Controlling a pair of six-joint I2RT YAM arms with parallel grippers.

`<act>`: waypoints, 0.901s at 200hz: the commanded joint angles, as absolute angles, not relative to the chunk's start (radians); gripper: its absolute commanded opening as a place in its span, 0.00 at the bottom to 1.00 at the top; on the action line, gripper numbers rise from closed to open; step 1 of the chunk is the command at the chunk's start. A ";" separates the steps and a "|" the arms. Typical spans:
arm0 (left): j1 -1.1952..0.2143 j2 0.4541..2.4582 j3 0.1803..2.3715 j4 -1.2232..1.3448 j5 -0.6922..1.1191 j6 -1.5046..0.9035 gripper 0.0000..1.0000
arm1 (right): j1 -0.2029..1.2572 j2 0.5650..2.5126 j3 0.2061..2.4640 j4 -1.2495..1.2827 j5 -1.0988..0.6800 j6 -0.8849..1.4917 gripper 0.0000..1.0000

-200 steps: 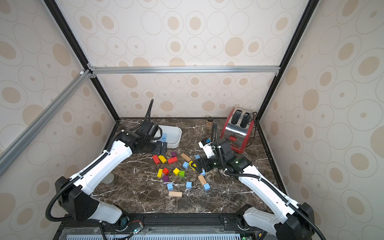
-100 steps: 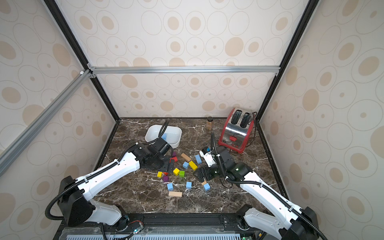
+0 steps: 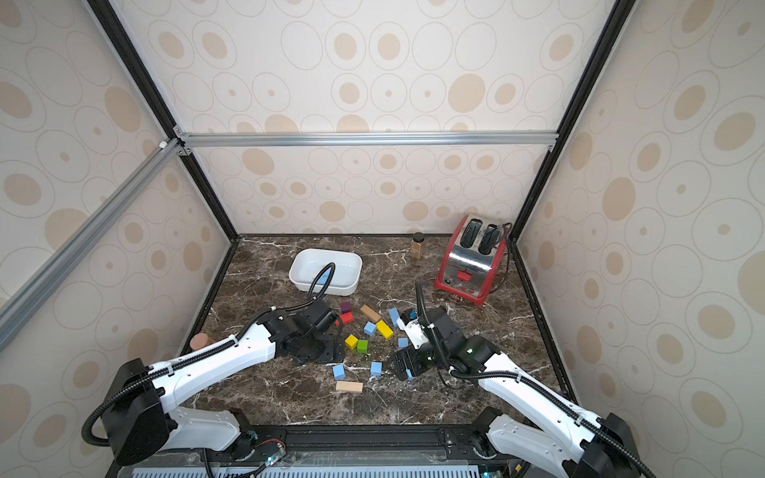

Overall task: Pick out the blue building blocks
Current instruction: Pick up the building block from the center of the board.

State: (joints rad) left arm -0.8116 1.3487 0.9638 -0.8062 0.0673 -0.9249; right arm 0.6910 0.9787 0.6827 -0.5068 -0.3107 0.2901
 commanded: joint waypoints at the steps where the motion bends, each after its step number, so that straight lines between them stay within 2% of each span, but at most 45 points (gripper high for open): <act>1: -0.830 1.360 0.951 -0.765 0.080 -0.989 0.93 | 0.718 0.960 0.634 -0.436 -0.321 0.333 1.00; 76: -0.836 1.404 0.884 -0.688 0.127 -1.035 0.86 | 0.745 0.928 0.498 -0.202 -0.291 0.418 1.00; 180: -0.841 1.521 0.877 -0.640 0.151 -1.053 0.81 | 0.745 0.942 0.481 -0.176 -0.284 0.420 1.00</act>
